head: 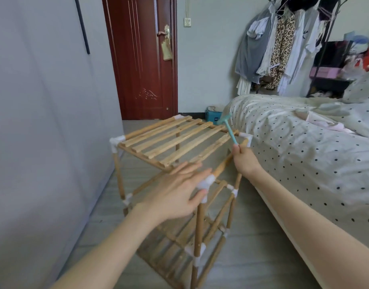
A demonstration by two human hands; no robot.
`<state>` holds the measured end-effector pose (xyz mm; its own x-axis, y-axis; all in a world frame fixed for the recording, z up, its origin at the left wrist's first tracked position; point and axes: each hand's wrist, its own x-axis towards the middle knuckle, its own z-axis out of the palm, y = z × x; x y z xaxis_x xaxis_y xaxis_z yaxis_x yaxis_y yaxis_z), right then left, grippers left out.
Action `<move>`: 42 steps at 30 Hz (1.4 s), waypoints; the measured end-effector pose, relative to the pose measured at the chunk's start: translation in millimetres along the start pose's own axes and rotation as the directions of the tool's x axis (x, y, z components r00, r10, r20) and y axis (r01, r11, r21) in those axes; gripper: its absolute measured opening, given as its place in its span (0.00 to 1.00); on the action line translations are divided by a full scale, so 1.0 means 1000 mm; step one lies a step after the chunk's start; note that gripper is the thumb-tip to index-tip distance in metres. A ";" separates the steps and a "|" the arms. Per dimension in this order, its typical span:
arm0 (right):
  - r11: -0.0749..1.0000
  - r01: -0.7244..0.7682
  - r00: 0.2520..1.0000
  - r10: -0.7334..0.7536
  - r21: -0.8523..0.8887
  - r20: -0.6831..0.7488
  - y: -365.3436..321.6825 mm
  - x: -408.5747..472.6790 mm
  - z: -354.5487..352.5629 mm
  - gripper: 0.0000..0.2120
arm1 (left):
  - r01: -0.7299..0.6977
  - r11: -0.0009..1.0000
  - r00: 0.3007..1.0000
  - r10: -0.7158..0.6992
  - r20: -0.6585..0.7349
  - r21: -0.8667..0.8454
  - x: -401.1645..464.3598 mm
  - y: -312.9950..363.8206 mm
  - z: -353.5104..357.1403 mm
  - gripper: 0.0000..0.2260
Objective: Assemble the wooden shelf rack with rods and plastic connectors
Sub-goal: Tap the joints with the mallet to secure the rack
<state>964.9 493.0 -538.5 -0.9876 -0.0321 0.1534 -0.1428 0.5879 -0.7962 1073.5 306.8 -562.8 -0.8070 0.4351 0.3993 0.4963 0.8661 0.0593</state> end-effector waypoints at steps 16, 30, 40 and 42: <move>0.997 0.064 0.993 -0.069 -0.052 -0.093 0.012 0.012 -0.022 0.18 | 0.456 0.822 0.857 -0.509 0.082 0.341 0.092 0.002 0.030 0.29; 0.940 0.134 0.974 -0.183 -0.313 -0.130 0.029 -0.066 -0.069 0.16 | 0.301 0.906 0.948 -0.318 0.012 0.296 0.073 -0.002 0.055 0.41; 0.948 0.028 0.997 -0.049 -0.318 -0.057 0.042 -0.070 -0.057 0.15 | 0.317 0.904 0.943 -0.332 0.006 0.287 0.074 0.000 0.054 0.39; 0.958 0.042 0.995 -0.066 -0.284 -0.075 0.034 -0.059 -0.067 0.18 | 0.315 0.906 0.945 -0.328 -0.001 0.284 0.074 0.000 0.056 0.40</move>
<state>1022.5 569.2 -534.7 -0.9684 -0.0100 0.2493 -0.1602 0.7911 -0.5904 995.5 352.9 -584.6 -0.9248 0.1261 0.3589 0.1042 0.9913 -0.0799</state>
